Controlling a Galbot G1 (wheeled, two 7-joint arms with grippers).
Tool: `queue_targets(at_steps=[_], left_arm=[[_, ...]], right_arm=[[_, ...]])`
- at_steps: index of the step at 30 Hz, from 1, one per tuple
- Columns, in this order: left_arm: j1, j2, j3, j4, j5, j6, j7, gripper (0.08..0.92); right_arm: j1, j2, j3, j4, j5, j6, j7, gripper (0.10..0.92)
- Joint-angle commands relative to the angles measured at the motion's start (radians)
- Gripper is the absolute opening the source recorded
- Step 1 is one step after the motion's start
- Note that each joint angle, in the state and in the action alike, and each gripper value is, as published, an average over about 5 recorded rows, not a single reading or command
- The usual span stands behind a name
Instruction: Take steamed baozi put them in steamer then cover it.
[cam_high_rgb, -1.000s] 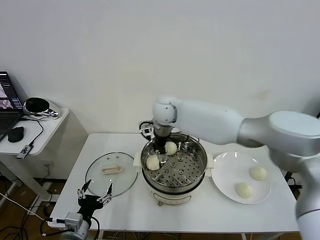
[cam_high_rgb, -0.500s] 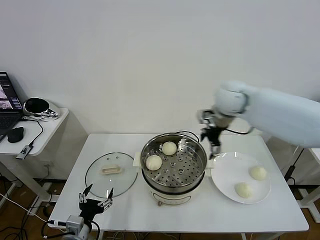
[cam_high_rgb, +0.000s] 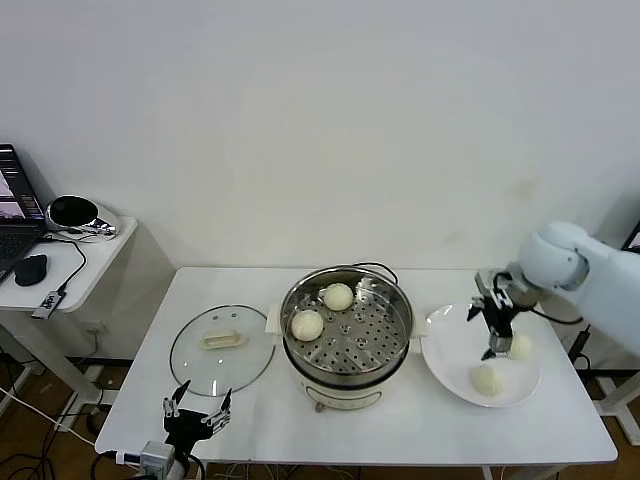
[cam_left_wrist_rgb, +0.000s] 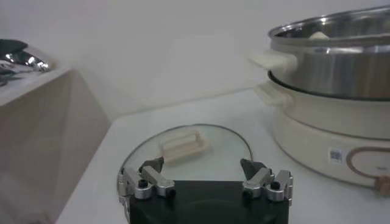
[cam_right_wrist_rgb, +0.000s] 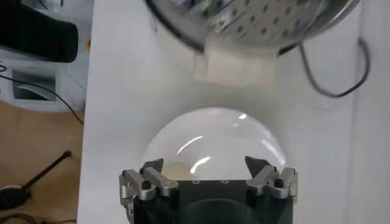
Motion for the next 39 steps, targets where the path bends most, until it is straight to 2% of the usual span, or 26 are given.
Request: queue_targets(at_steps=[1, 15, 39], left_arm=[[0.004, 0.001, -0.002, 0.003, 0.006, 0.001, 0.0, 0.823], [0.013, -0.005, -0.007, 0.018, 0.013, 0.001, 0.001, 0.823], [0.006, -0.003, -0.003, 0.027, 0.013, 0.001, 0.001, 0.823]], right_arm=[[-0.299, -0.028, 0.234, -0.064, -0.105, 0.029, 0.03, 0.823], [-0.322, 0.068, 0.226, -0.197, -0.165, 0.072, 0.033, 0.823], [-0.332, 0.119, 0.222, -0.227, -0.182, 0.068, 0.074, 0.821]])
